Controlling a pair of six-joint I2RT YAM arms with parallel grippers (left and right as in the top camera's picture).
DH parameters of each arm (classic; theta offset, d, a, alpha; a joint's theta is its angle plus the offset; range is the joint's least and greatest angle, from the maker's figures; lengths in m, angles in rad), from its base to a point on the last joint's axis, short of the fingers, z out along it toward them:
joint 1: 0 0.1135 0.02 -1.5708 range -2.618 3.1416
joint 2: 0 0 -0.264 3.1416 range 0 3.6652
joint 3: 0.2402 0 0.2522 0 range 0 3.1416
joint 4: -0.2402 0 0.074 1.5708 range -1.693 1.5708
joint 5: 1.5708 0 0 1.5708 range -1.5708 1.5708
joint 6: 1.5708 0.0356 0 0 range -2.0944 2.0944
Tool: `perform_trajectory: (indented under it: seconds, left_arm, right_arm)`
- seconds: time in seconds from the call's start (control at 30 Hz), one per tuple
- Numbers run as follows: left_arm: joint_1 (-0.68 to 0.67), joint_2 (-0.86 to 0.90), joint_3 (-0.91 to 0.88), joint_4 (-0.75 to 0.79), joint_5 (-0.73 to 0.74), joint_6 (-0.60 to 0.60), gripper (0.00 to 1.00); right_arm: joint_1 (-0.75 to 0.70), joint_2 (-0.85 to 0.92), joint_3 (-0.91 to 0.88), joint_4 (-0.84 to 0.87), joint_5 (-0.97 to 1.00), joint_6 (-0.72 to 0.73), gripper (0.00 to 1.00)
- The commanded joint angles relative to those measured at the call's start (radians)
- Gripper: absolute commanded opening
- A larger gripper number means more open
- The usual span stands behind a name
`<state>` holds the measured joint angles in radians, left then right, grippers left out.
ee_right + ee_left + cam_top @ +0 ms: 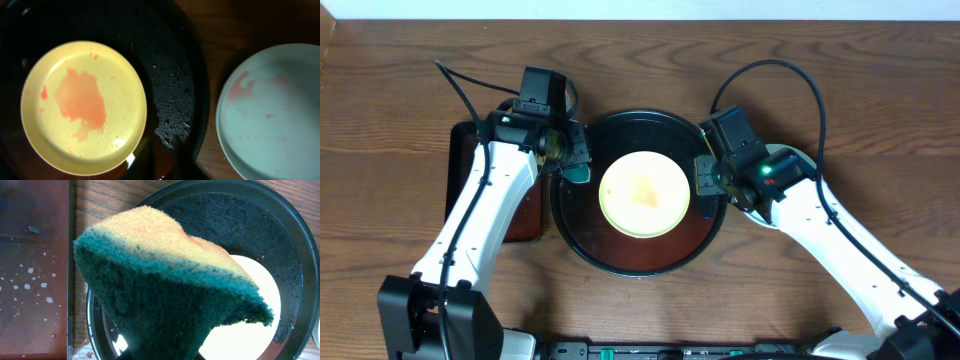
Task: Clean dirty plates on tray and stack at the side
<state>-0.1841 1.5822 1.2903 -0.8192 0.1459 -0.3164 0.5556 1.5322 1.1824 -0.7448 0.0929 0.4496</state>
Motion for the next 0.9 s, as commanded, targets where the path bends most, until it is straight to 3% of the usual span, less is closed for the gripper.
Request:
perform_trajectory:
  seconds: [0.0, 0.13, 0.3, 0.53, 0.6, 0.63, 0.67, 0.7, 0.87]
  left_arm:
    - [0.006, 0.004, -0.009, -0.003, -0.02, 0.009, 0.08]
    - [0.006, 0.004, -0.009, -0.003, -0.021, 0.009, 0.08]
    - [0.006, 0.005, -0.009, -0.003, -0.02, 0.009, 0.08]
    - [0.006, 0.005, -0.009, -0.003, -0.02, 0.009, 0.08]
    - [0.006, 0.005, -0.009, -0.003, -0.021, 0.009, 0.08]
    - [0.006, 0.005, -0.009, -0.003, -0.021, 0.009, 0.08]
    - [0.006, 0.005, -0.009, -0.003, -0.021, 0.009, 0.08]
    - [0.006, 0.005, -0.009, -0.003, -0.02, 0.009, 0.08]
    - [0.006, 0.006, -0.009, -0.003, -0.021, 0.009, 0.08]
  right_arm:
    - [-0.008, 0.06, 0.001, 0.014, -0.075, 0.029, 0.25]
    - [-0.028, 0.165, 0.001, 0.082, -0.241, 0.029, 0.38]
    - [-0.053, 0.332, 0.001, 0.167, -0.351, 0.058, 0.36]
    - [-0.057, 0.418, 0.001, 0.212, -0.332, 0.074, 0.33]
    - [-0.057, 0.433, 0.001, 0.219, -0.323, 0.074, 0.29]
    - [-0.057, 0.437, 0.001, 0.219, -0.326, 0.074, 0.22]
    - [-0.056, 0.445, 0.001, 0.22, -0.326, 0.074, 0.05]
    - [-0.056, 0.445, 0.001, 0.219, -0.328, 0.074, 0.01]
    - [-0.059, 0.403, 0.002, 0.218, -0.329, 0.072, 0.01]
